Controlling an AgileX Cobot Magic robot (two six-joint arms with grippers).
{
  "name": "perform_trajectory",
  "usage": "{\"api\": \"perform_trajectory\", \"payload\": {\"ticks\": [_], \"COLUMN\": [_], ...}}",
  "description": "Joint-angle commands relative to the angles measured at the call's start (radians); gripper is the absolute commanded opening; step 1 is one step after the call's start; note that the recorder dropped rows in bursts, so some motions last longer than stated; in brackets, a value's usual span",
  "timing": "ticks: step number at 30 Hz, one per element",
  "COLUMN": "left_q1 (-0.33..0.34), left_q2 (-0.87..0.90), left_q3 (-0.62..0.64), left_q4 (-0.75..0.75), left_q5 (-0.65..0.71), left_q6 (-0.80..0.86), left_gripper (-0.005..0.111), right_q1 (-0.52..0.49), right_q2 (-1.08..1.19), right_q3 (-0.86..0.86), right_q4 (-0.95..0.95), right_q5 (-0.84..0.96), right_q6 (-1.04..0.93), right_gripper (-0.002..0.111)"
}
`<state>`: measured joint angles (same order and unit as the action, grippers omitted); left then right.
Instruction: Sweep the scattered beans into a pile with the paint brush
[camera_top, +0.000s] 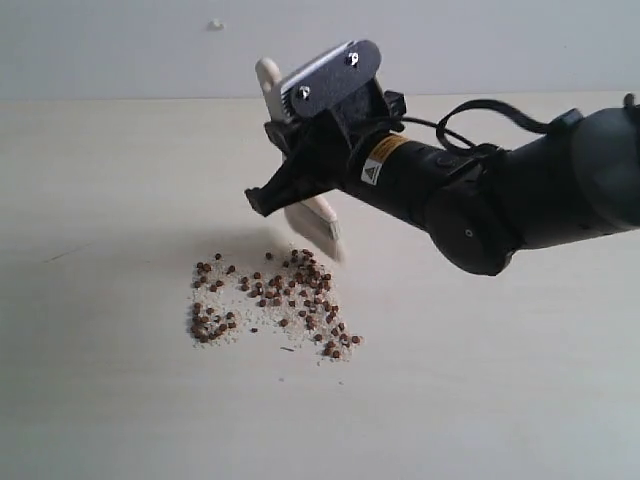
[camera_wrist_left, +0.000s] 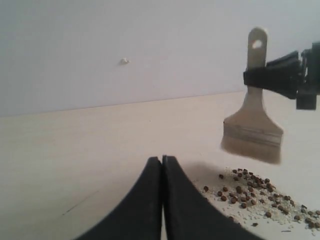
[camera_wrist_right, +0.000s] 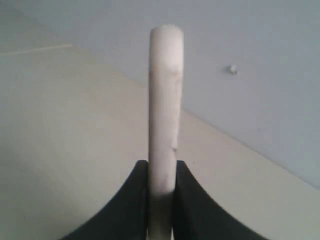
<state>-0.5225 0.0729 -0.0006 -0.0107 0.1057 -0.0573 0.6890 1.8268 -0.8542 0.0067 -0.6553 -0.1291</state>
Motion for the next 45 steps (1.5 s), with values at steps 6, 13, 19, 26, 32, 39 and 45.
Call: {"api": "perform_trajectory", "payload": {"ticks": [6, 13, 19, 26, 32, 39, 45], "left_q1": [0.002, 0.002, 0.002, 0.002, 0.002, 0.002, 0.002], "left_q2": [-0.003, -0.003, -0.003, -0.003, -0.003, -0.003, -0.003], "left_q3": [0.001, 0.001, 0.001, 0.001, 0.001, 0.001, 0.001], "left_q4": [-0.009, -0.009, -0.009, -0.009, -0.009, -0.009, -0.009], "left_q5": [-0.002, -0.002, -0.002, -0.002, -0.002, -0.002, -0.002], "left_q6": [-0.002, -0.002, -0.002, -0.002, -0.002, -0.002, -0.002], "left_gripper": [0.0, 0.0, 0.0, 0.0, 0.0, 0.0, 0.0], "right_q1": [0.163, 0.452, 0.463, 0.463, 0.463, 0.463, 0.463], "right_q2": [-0.238, 0.025, 0.283, 0.375, 0.36, 0.331, 0.267], "right_q3": [0.07, 0.035, -0.198, -0.313, -0.313, -0.313, -0.313], "right_q4": [0.142, 0.845, 0.893, 1.006, 1.183, 1.373, 1.452], "right_q5": [-0.163, -0.421, -0.423, -0.423, -0.423, -0.425, -0.494], "right_q6": [0.055, 0.27, 0.344, 0.248, -0.025, -0.199, -0.421], "right_gripper": [0.0, 0.0, 0.0, 0.0, 0.0, 0.0, 0.0]}}
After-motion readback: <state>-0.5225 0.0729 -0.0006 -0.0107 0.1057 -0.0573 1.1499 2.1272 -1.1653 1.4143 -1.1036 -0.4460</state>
